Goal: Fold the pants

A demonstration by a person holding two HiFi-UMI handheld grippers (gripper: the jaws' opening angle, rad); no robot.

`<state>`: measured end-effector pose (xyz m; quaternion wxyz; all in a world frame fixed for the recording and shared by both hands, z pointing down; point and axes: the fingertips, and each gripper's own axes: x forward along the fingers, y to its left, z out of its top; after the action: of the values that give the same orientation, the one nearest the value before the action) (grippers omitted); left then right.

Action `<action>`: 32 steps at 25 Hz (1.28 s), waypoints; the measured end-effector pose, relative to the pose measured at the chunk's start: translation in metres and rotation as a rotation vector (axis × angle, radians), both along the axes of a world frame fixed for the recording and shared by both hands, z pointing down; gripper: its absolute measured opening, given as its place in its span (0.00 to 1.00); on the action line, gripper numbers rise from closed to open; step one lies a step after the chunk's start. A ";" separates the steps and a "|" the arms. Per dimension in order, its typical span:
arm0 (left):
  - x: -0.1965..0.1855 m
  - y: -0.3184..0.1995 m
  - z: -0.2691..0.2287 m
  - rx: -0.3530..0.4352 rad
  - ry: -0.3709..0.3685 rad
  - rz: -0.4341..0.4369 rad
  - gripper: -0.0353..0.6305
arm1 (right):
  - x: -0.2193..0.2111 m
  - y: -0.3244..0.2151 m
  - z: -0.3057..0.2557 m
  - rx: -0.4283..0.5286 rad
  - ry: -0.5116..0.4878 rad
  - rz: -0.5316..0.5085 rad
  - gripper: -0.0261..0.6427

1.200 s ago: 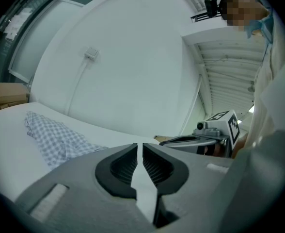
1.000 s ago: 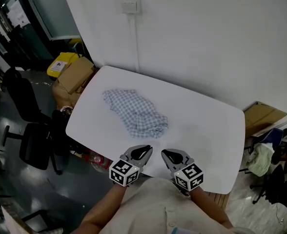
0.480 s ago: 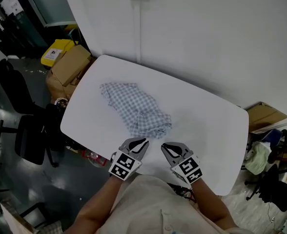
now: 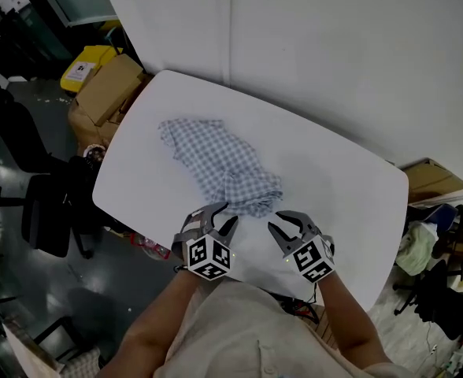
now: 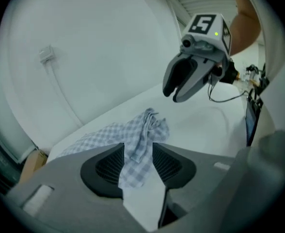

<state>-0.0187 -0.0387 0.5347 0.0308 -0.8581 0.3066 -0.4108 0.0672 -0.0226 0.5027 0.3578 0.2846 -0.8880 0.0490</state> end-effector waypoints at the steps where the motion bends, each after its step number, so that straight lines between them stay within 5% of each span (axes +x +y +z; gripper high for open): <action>1: 0.000 -0.002 0.003 0.023 -0.044 0.025 0.31 | 0.002 -0.003 0.002 0.004 0.013 -0.002 0.22; 6: -0.002 -0.012 0.022 0.095 -0.223 0.120 0.33 | 0.010 -0.015 0.005 0.016 0.040 0.003 0.22; 16: 0.000 -0.025 0.042 0.129 -0.391 0.182 0.35 | 0.018 -0.019 0.009 0.004 0.031 0.049 0.23; 32: 0.003 -0.044 0.024 0.043 -0.363 0.209 0.34 | 0.028 -0.030 0.005 0.002 0.047 0.065 0.24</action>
<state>-0.0159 -0.0826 0.5583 0.1464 -0.7962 0.2139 -0.5466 0.0951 -0.0526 0.5079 0.3765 0.3147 -0.8697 0.0529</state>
